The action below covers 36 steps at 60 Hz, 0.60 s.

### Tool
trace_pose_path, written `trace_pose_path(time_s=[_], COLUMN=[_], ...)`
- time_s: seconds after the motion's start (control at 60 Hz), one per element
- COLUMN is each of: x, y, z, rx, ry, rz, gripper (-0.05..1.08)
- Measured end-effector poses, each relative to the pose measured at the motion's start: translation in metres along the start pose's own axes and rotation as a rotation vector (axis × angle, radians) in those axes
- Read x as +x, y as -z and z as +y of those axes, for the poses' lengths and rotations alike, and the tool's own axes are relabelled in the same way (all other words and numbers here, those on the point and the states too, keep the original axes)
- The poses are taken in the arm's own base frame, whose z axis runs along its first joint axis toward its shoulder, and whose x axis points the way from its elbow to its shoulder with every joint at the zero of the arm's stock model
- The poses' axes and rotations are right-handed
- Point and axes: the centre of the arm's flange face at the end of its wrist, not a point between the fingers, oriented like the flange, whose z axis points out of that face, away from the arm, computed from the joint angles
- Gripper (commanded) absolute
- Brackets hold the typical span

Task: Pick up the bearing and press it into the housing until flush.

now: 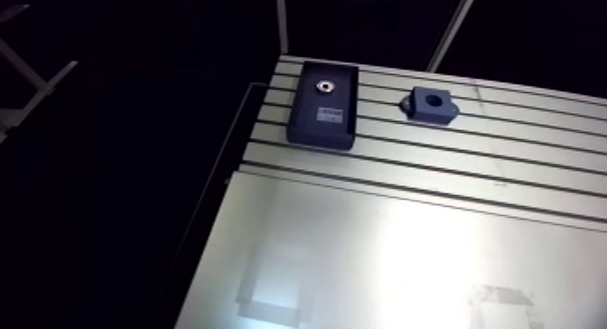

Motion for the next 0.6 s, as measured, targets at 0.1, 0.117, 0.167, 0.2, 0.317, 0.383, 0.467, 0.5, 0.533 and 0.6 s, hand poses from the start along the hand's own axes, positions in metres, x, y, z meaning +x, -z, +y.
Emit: trace_pose_path(time_s=[0.1, 0.117, 0.167, 0.2, 0.317, 0.383, 0.467, 0.5, 0.533, 0.6], x=[0.003, 0.003, 0.003, 0.003, 0.002, 0.001, -0.001, -0.001, -0.002, -0.003], y=[-0.016, -0.019, -0.027, -0.033, -0.050, -0.057, -0.065, -0.068, -0.071, -0.076], z=[-0.009, -0.011, -0.015, -0.018, -0.024, -0.026, -0.027, -0.028, -0.028, -0.028], rx=[0.001, 0.000, 0.001, 0.001, 0.001, 0.000, -0.001, -0.001, -0.001, -0.001], ry=[0.003, 0.003, 0.006, 0.008, 0.012, 0.014, 0.016, 0.018, 0.019, 0.022], rz=[-0.004, -0.005, -0.008, -0.010, -0.019, -0.024, -0.027, -0.027, -0.026, -0.026], gripper=[0.01, 0.01, 0.01, 0.01, 0.01, 0.01, 0.01, 0.01, 0.01, 0.02])
